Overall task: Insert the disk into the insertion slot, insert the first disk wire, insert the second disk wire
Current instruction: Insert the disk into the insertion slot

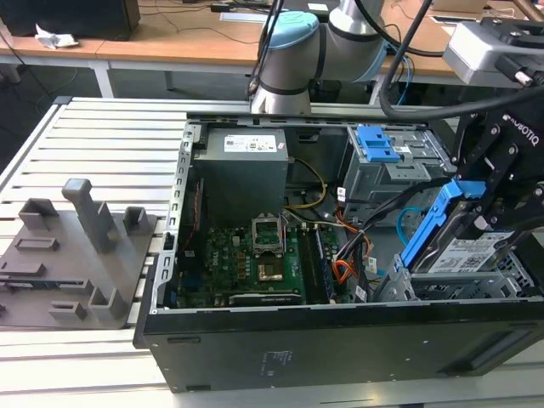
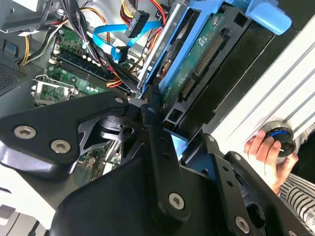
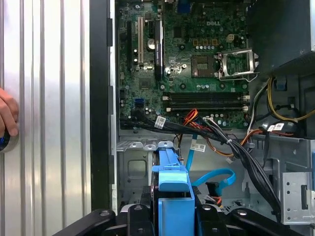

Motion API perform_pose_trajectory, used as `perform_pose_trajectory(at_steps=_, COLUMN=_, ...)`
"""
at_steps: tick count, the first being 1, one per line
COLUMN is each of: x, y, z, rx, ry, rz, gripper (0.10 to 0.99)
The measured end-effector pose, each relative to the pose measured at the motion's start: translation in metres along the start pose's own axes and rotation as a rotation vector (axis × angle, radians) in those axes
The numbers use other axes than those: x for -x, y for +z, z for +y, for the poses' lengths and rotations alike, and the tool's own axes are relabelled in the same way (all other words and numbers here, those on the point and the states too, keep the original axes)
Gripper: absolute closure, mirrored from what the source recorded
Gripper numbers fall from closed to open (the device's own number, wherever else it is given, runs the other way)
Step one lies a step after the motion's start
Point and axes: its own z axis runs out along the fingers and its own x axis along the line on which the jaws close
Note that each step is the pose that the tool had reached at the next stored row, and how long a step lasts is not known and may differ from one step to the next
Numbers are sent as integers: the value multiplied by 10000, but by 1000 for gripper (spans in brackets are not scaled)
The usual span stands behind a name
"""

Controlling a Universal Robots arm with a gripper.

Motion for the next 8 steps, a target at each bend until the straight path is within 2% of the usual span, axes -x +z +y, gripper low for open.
perform_pose_trajectory(at_steps=3, x=1, y=52, z=-2, rx=0, ry=0, rz=1, gripper=722)
perform_pose_trajectory(at_steps=7, x=0, y=53, z=-2, rx=0, ry=0, rz=1, gripper=714)
perform_pose_trajectory(at_steps=8, x=0, y=54, z=-2, rx=0, ry=1, rz=0, gripper=647)
